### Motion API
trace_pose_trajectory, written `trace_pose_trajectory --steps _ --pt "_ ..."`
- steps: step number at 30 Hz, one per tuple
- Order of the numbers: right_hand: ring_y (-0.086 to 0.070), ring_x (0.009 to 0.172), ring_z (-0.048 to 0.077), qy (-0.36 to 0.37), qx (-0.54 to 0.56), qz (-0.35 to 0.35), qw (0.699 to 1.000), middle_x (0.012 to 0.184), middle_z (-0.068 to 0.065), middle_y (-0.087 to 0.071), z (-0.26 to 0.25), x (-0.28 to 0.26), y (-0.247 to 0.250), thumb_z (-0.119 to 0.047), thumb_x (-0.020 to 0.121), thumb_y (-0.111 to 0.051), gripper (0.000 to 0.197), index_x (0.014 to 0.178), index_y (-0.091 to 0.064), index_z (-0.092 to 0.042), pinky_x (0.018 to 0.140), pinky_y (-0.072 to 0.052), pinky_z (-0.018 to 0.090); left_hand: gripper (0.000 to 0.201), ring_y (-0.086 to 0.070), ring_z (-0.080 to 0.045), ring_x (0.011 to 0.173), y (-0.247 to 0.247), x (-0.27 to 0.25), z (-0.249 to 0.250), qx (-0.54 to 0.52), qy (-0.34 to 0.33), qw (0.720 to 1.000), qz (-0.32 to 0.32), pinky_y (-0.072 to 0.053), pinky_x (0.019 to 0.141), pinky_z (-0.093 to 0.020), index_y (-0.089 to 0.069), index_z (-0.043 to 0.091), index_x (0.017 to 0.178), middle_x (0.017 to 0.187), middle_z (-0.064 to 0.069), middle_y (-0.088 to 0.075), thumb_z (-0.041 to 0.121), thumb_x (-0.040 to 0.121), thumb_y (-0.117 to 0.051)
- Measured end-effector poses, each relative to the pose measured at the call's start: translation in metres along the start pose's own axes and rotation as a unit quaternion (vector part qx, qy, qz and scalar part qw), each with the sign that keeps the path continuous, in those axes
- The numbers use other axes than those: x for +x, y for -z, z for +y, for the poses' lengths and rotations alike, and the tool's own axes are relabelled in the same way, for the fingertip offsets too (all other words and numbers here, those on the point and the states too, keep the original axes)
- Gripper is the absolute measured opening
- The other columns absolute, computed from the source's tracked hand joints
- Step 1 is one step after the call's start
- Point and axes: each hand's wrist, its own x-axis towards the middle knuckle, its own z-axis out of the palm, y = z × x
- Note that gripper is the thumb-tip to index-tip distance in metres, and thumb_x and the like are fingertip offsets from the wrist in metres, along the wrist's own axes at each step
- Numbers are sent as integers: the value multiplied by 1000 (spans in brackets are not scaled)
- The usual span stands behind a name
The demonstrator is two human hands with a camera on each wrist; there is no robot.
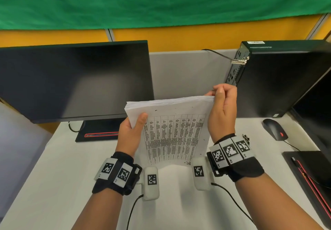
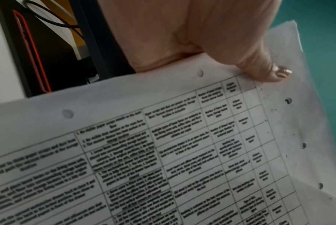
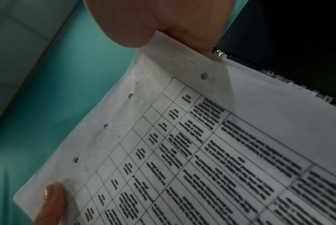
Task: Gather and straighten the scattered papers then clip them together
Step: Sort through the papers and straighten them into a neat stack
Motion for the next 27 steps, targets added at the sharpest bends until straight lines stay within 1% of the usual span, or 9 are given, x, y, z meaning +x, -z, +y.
trace_pose_trajectory --steps 4,7,10,14,18,20,23,25,27 --pt "-58 82 7 -37 22 -64 997 93 -7 -52 14 -9 11 -49 81 -54 40 109 -42 -23 69 -53 25 37 -71 -6 76 0 -1 2 -3 10 1000 -2 -54 68 -27 -64 24 92 84 6 -74 52 70 -54" --pt "-66 89 12 -101 29 -137 985 101 -6 -58 28 -14 24 -46 63 -72 56 110 -44 -34 71 -58 28 38 -71 -8 77 1 -1 3 -5 18 1000 2 -54 69 -29 -64 24 92 88 4 -72 53 69 -53" --pt "-70 90 7 -151 44 -168 973 103 -1 -68 36 -16 28 -39 62 -78 65 117 -55 -13 70 -58 21 41 -69 -11 81 -1 -1 1 -5 24 1000 2 -52 69 -29 -62 25 92 90 3 -71 55 68 -51" --pt "-71 92 11 -178 47 -182 966 99 -1 -73 36 -24 23 -35 70 -70 38 105 -65 -19 79 -59 30 41 -69 -9 79 -2 -2 -1 -16 29 999 15 -53 69 -30 -62 25 91 89 3 -71 56 67 -50" --pt "-71 75 4 -162 91 -155 970 78 -9 -75 25 -25 19 -28 86 -56 10 91 -64 -22 63 -58 22 38 -70 -2 71 0 -1 6 -42 2 999 35 -54 62 -21 -62 24 89 82 7 -72 54 67 -51" --pt "-71 76 5 -159 112 -156 968 80 -9 -74 24 -26 20 -31 85 -54 15 94 -62 -24 64 -58 22 35 -70 0 71 1 -2 7 -47 -10 998 33 -55 60 -19 -62 26 87 75 11 -74 52 67 -51" --pt "-69 91 7 -158 76 -196 965 97 -5 -71 33 -32 20 -38 77 -58 36 110 -61 -21 76 -59 27 34 -70 -4 72 3 -4 3 -29 0 999 32 -53 66 -27 -62 25 87 82 6 -72 52 68 -53" --pt "-67 94 1 -171 38 -228 958 103 -7 -70 38 -34 20 -37 72 -67 44 114 -60 -24 78 -58 20 27 -70 -2 70 4 -4 -3 -25 7 999 36 -51 67 -28 -62 25 87 84 5 -70 47 73 -54" --pt "-67 90 -4 -183 6 -259 948 99 -11 -70 41 -31 20 -31 72 -71 35 106 -61 -33 73 -56 15 24 -70 -3 72 5 -4 -6 -21 8 999 32 -51 69 -29 -63 26 88 84 5 -71 44 73 -56"
